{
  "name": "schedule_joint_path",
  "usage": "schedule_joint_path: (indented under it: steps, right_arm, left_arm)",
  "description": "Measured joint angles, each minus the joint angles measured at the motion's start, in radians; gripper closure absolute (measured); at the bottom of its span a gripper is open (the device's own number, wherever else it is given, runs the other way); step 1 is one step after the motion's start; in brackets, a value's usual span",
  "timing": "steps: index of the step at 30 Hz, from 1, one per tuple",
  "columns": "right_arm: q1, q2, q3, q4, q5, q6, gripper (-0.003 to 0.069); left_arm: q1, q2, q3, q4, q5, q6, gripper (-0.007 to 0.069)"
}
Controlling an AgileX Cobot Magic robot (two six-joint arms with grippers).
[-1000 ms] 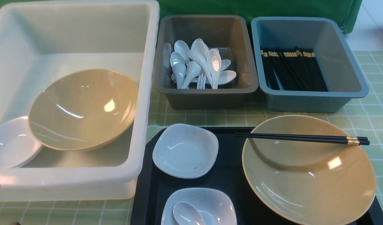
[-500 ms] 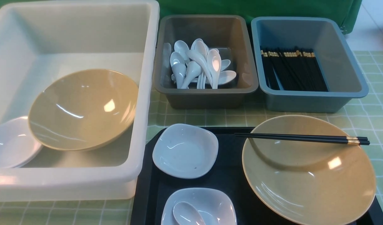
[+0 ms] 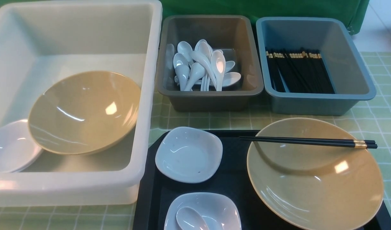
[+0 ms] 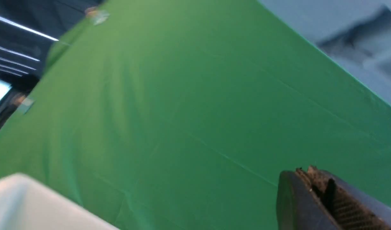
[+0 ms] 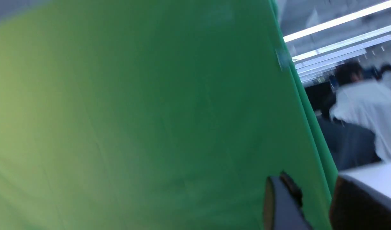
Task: On green table put chopsticks spoon bowls plates into blue grey white boxes.
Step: 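Move the grippers toward the tableware on the black tray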
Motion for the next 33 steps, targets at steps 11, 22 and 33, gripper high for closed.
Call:
schedule_joint_path:
  steps: [11, 22, 33]
  right_arm:
    - [0.0, 0.532, -0.508, -0.003, 0.578, -0.23, 0.0423]
    - [0.144, 0.761, -0.459, -0.006, 0.767, -0.297, 0.0423]
    - [0.239, 1.068, -0.644, 0.006, 1.023, -0.397, 0.0414]
  left_arm:
    - [-0.118, 0.466, -0.467, 0.032, 0.556, 0.062, 0.0625]
    - [-0.405, 0.485, -0.381, -0.046, 0.629, 0.241, 0.0625]
    - [-0.452, 0.485, -0.369, -0.133, 0.609, 0.243, 0.0625]
